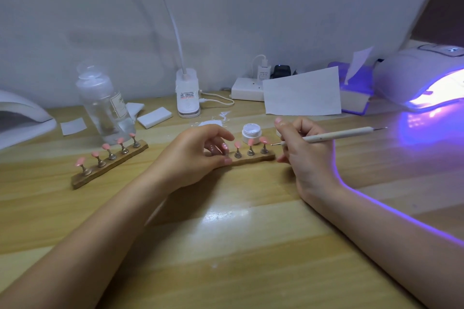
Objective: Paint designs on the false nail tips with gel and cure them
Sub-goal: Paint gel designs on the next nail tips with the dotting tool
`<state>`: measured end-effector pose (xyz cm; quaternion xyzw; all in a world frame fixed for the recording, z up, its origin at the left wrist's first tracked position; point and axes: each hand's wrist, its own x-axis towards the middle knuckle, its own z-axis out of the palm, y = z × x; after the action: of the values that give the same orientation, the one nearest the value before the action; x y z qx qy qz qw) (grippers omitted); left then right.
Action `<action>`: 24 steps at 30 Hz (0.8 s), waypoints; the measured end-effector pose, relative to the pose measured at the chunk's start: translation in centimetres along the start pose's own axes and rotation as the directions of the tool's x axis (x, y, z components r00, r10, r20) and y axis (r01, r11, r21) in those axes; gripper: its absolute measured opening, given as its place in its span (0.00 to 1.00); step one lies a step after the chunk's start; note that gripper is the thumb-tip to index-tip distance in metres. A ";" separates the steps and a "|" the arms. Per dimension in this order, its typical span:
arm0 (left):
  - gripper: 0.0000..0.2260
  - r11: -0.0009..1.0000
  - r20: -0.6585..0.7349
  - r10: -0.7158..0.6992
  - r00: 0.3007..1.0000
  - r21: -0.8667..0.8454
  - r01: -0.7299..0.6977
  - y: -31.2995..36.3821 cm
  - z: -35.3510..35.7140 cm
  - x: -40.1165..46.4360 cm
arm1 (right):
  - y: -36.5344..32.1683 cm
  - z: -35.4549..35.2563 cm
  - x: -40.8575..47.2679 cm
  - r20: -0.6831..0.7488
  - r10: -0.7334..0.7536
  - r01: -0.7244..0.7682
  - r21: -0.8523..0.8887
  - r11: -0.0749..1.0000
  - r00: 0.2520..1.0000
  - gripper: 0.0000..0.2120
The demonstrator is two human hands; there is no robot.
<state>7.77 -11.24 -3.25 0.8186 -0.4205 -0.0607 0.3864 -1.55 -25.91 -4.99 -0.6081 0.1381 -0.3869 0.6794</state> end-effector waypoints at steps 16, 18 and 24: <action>0.08 0.961 -0.219 0.106 0.970 0.271 -0.044 1.1 2.2 -0.5 | -0.1 0.0 -0.1 0.007 0.018 -0.019 0.011 1.000 1.000 0.19; 0.11 0.945 -0.236 0.145 0.961 0.321 -0.064 1.3 2.3 -0.6 | -0.1 0.0 -0.1 0.007 0.018 -0.018 0.005 1.000 1.000 0.19; 0.04 0.915 -0.285 0.278 0.917 0.369 -0.162 1.5 2.4 -1.0 | -0.1 -0.1 0.0 -0.020 0.027 -0.027 0.009 1.000 0.999 0.19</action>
<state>5.17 -12.41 -4.16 0.8176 -0.4441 0.1955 0.3099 -1.65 -25.99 -4.96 -0.5992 0.1514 -0.3843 0.6858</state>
